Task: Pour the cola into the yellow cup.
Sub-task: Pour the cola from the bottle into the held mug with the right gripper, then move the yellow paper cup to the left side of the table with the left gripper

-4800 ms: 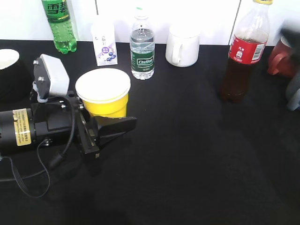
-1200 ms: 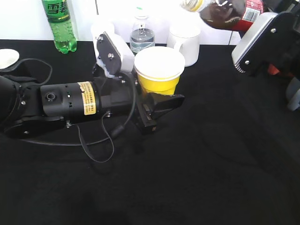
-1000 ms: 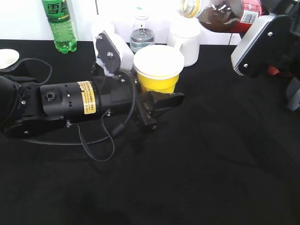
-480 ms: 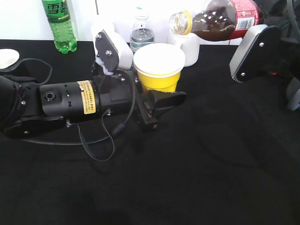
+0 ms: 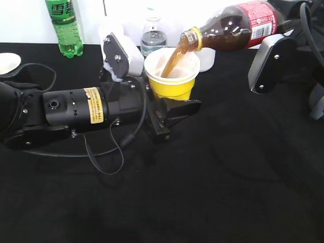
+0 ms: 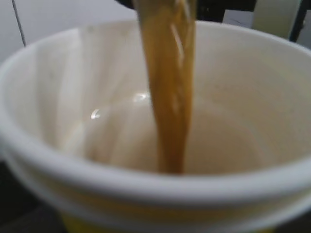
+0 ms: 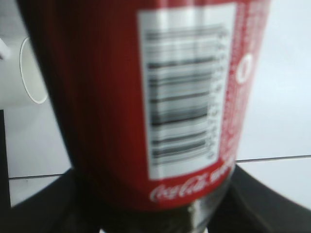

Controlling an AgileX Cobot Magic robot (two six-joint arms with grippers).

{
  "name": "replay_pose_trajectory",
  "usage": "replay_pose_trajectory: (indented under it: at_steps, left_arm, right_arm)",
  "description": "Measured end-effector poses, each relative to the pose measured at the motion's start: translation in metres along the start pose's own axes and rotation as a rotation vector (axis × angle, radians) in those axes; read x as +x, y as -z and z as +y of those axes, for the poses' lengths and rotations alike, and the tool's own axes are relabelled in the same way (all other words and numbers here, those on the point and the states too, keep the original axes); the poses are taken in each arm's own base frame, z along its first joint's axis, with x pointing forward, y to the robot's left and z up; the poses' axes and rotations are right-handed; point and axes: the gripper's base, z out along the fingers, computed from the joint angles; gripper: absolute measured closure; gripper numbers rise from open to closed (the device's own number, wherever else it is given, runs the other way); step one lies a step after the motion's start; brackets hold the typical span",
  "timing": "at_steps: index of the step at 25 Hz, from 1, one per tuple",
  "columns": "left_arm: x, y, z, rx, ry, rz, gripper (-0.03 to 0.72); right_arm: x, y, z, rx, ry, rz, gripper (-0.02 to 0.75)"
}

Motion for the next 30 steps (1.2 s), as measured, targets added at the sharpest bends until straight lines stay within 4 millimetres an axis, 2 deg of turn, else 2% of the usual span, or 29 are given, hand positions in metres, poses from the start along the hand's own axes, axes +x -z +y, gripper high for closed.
replay_pose_trajectory:
  at_steps: [22,24,30]
  left_arm:
    - [0.0014,0.0,0.0004,-0.004,-0.002,0.015,0.254]
    - [0.0014,0.0,0.0004,-0.004,-0.002,0.015,0.254]
    - [0.0014,0.0,0.0004,-0.004,-0.002,0.015,0.254]
  right_arm:
    - [-0.0001,0.0002,-0.0014,0.008,-0.004,-0.001,0.342]
    - [-0.0009,0.0002,-0.0013,0.008,-0.053,-0.009,0.342]
    - [-0.008,0.0006,-0.0006,-0.015,-0.342,-0.087,0.342]
